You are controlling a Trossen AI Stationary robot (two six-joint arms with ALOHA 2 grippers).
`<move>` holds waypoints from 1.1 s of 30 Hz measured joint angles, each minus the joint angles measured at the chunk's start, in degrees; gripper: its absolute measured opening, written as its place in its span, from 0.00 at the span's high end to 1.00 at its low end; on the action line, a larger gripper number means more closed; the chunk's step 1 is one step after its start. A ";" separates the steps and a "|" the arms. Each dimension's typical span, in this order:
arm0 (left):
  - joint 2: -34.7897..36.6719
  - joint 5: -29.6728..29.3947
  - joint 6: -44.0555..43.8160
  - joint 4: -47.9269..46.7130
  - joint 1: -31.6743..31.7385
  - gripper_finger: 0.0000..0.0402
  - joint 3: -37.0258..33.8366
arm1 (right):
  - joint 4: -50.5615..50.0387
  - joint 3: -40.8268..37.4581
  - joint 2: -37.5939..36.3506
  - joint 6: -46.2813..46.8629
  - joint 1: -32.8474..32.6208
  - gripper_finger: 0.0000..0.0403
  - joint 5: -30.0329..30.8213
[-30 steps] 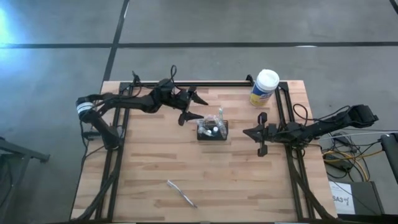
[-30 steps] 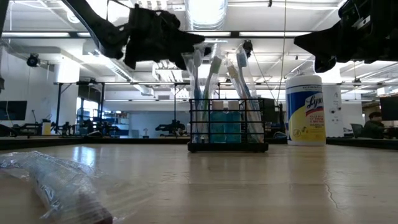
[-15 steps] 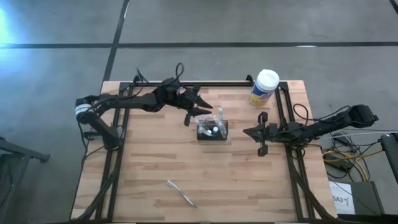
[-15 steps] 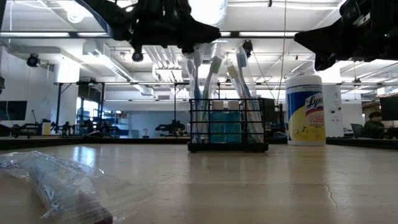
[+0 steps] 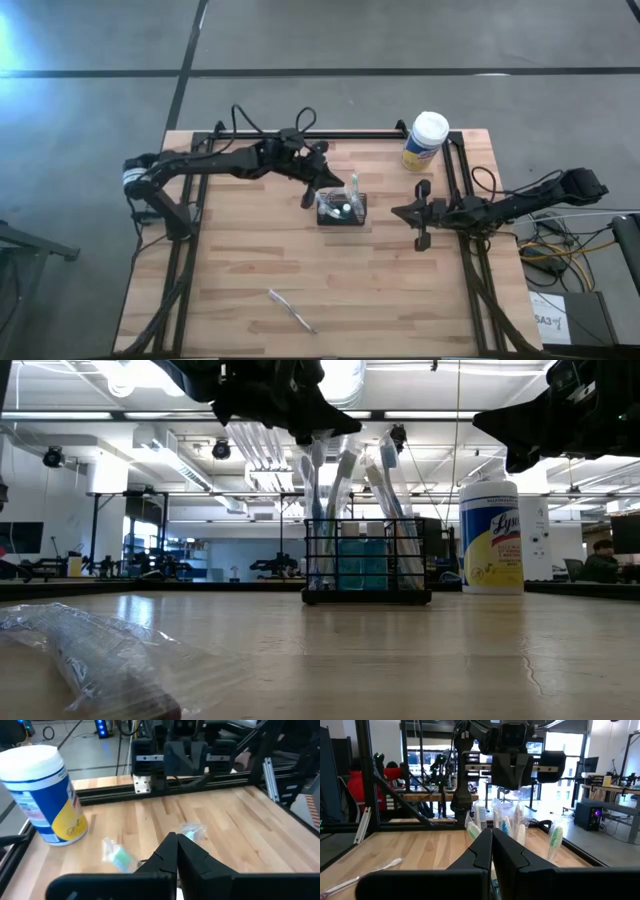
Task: Pick & Place toothbrushing station
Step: Put the right purple toothbrush into the wire organizer, then put the purple toothbrush into the wire organizer
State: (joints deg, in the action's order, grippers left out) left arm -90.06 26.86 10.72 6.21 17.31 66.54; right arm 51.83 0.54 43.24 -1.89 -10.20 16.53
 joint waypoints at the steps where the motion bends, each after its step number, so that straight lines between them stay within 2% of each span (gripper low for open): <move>1: 0.00 -0.01 0.04 -0.02 -0.21 0.99 0.00 | 0.03 0.00 0.00 0.00 -0.02 0.98 0.00; 10: 0.00 -5.74 1.78 -4.38 -0.80 1.00 -0.13 | 0.70 0.00 -0.02 0.13 0.00 0.98 0.00; 17: -0.01 -5.93 1.98 -6.84 -0.82 1.00 -0.32 | 0.70 0.00 -0.02 0.17 0.00 0.98 0.00; 28: -1.71 -5.95 2.45 -5.09 -0.82 1.00 -1.86 | 0.71 0.00 -0.02 0.17 0.00 0.98 0.00; 33: 0.44 -5.91 1.76 -5.26 -0.84 0.96 -0.43 | 0.70 0.00 -0.02 0.17 0.00 0.98 -0.02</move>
State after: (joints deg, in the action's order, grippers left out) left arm -89.62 20.95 12.48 0.95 16.47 66.12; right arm 52.53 0.54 43.22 -1.72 -10.20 16.52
